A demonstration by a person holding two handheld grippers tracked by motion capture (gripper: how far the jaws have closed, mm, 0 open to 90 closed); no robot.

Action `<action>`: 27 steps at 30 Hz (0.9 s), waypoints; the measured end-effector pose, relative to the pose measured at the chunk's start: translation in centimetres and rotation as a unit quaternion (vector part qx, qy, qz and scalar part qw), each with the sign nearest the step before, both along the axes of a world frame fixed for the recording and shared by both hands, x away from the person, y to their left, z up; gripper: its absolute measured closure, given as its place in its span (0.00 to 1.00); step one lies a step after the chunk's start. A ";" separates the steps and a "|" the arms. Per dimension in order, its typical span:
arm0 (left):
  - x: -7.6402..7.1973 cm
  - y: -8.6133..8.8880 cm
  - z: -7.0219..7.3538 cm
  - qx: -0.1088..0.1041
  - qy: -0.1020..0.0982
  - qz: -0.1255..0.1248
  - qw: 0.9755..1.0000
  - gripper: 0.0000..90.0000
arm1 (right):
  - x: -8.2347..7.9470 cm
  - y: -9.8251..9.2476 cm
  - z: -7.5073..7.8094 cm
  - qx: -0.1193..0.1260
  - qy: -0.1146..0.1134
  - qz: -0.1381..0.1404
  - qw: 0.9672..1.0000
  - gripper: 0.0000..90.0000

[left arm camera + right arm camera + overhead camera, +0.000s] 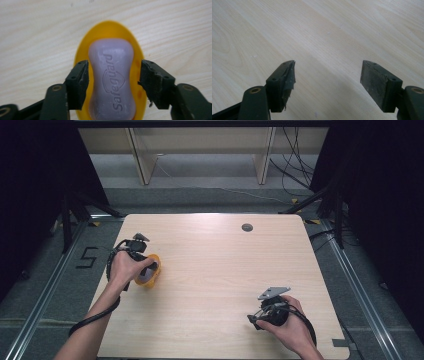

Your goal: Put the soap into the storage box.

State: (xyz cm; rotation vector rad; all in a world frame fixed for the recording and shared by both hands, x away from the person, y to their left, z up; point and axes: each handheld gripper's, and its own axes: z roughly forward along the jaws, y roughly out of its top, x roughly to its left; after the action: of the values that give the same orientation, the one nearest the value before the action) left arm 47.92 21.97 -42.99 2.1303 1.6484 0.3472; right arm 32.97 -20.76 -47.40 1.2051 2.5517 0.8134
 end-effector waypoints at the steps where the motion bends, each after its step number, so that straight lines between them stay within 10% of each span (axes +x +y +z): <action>1: -0.2 0.1 0.4 0.004 -0.004 -0.005 1.000 0.39 | 0.0 0.0 0.0 -0.001 -0.001 0.001 1.000 0.32; 7: -1.5 1.0 1.6 0.015 -0.034 -0.046 0.998 0.30 | 0.0 -0.1 0.0 -0.001 -0.002 -0.001 1.000 0.31; 13: -3.6 2.4 1.8 -0.024 -0.054 -0.080 0.995 0.28 | -0.1 -0.1 0.1 -0.001 -0.002 -0.003 1.000 0.31; 27: -9.8 6.5 -1.8 -0.070 -0.149 -0.102 0.981 0.29 | 0.0 -0.2 0.1 0.001 -0.002 -0.006 1.000 0.31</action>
State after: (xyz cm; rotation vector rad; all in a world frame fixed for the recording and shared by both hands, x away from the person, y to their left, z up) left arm 38.14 28.49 -44.80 2.0079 1.2387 0.4478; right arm 32.98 -20.98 -47.34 1.2160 2.5391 0.8145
